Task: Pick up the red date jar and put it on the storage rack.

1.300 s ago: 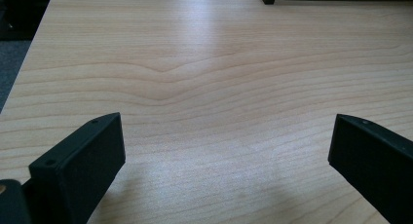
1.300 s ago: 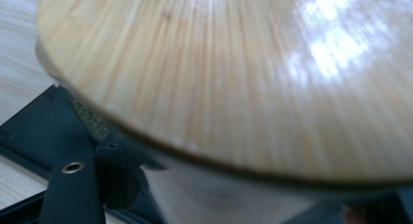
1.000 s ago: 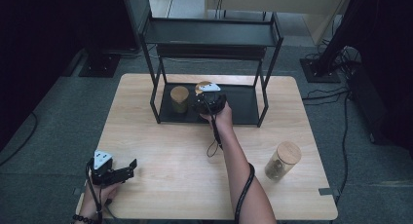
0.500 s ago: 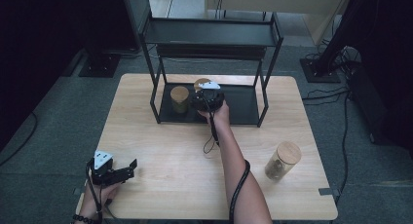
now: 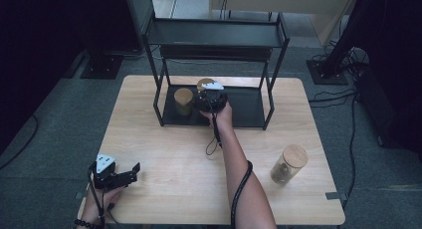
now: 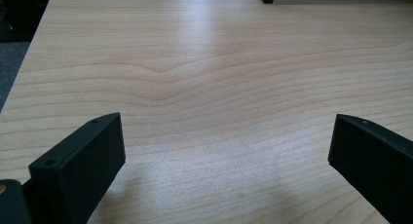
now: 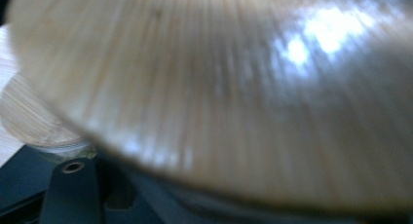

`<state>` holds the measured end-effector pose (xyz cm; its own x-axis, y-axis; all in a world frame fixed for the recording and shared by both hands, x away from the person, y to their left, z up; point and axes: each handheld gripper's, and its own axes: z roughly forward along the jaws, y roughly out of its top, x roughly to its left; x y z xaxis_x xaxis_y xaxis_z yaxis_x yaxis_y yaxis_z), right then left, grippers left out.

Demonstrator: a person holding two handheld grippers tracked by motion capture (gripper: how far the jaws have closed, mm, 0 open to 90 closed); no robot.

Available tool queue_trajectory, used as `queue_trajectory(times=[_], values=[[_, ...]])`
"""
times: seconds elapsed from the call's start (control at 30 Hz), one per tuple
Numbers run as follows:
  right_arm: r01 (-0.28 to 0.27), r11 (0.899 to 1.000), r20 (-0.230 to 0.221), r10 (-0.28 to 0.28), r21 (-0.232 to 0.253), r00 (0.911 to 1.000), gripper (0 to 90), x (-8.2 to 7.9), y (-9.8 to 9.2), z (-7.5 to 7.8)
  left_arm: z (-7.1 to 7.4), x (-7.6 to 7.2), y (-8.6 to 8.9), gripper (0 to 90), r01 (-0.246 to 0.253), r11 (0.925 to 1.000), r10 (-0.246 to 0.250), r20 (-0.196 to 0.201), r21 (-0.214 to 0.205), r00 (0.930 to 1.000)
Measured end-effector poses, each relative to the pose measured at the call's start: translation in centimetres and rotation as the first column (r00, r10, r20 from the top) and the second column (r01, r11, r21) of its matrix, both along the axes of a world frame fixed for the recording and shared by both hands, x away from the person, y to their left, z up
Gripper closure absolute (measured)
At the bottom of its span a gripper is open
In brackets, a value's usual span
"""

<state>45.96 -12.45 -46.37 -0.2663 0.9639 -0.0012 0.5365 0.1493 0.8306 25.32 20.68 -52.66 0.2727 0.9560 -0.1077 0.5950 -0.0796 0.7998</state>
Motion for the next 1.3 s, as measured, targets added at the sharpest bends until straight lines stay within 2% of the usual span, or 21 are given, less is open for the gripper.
queue_trajectory(times=[0.1, 0.33, 0.43, 0.53, 0.63, 0.93, 1.3], values=[[-0.013, 1.0, -0.001, 0.014, 0.02, 0.9999, 8.4, -0.3, -0.2, 0.1, 0.0, 0.0, 0.0, 0.2, 0.0, 1.0, 0.0, 0.0, 0.0, 1.0], [-0.003, 0.998, 0.006, 0.003, 0.059, 1.0, 0.1, -1.2, -0.9, 0.2, 0.0, 0.0, 0.0, 0.2, 0.001, 1.0, -0.001, -0.001, -0.001, 1.0], [-0.004, 0.998, 0.012, 0.004, 0.057, 0.9999, 0.0, -1.9, -1.3, 0.1, 0.0, 0.0, 0.0, 0.2, 0.0, 1.0, 0.0, -0.002, 0.0, 1.0], [0.002, 1.0, 0.018, -0.002, 0.026, 0.9998, 0.0, -2.6, -1.7, -0.1, 0.0, 0.0, 0.0, 0.2, 0.0, 1.0, 0.0, -0.002, 0.001, 1.0], [0.003, 1.0, 0.01, -0.003, 0.025, 0.9999, 0.0, -3.2, -2.2, -0.5, 0.0, 0.0, 0.0, 0.2, -0.001, 1.0, 0.001, -0.003, 0.003, 1.0], [-0.003, 0.999, 0.006, 0.002, 0.044, 1.0, 0.0, -5.0, -3.4, -1.6, 0.0, 0.0, 0.0, 0.2, -0.001, 1.0, 0.001, -0.006, 0.004, 1.0], [0.005, 0.997, 0.025, -0.007, 0.075, 0.9997, 0.0, -6.7, -3.4, -2.6, 0.0, 0.0, -0.1, 0.2, 0.0, 1.0, 0.0, -0.005, 0.009, 1.0]])
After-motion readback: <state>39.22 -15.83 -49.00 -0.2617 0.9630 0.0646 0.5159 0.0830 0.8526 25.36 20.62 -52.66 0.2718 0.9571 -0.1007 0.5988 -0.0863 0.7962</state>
